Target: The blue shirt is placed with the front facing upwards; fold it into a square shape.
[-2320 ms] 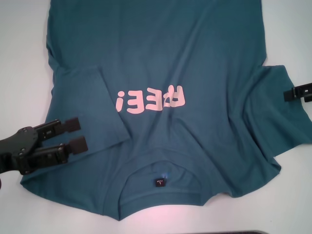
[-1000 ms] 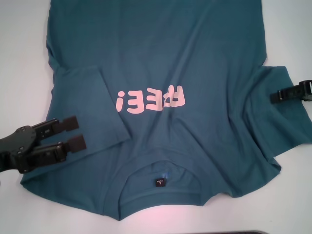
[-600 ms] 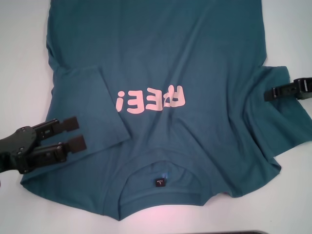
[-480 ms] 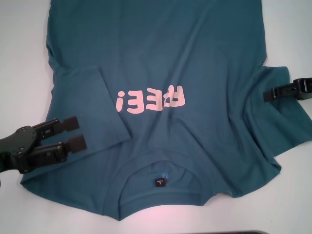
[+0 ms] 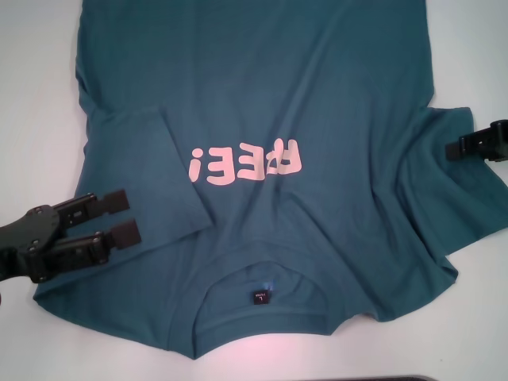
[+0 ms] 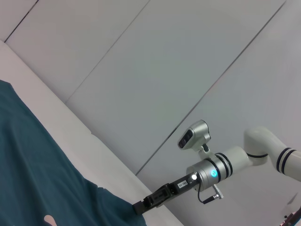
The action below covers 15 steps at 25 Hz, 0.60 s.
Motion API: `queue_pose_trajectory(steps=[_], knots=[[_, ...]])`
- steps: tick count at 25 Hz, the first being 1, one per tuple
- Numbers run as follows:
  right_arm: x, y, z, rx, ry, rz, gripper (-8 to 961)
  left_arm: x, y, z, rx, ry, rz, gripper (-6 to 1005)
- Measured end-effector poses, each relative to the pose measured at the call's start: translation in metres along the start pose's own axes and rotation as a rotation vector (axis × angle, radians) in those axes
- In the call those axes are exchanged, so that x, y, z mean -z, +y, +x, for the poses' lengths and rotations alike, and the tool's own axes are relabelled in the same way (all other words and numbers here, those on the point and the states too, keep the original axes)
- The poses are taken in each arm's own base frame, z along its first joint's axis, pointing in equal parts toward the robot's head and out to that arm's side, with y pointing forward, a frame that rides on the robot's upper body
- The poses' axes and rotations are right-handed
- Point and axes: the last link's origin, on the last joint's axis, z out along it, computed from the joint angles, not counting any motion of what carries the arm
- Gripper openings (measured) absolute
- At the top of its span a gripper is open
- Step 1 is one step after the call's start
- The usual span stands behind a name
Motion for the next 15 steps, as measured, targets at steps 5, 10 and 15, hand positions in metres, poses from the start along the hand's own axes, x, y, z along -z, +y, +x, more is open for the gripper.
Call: queue_pose_trajectory(steps=[5, 10, 15], knots=[[-0.0003, 0.0006, -0.0008, -0.002, 0.002, -0.001, 570, -0.0003, -0.0001, 0.0004, -0.001, 0.0, -0.001, 946], [0.0001, -0.0005, 0.0002, -0.007, 0.007, 0.004, 367, -0.0007, -0.0002, 0.0008, -0.002, -0.001, -0.002, 947], [0.0008, -0.0029, 0.0016, -0.012, 0.008, 0.012, 132, -0.0004, -0.0003, 0.001, -0.003, -0.001, -0.001, 946]])
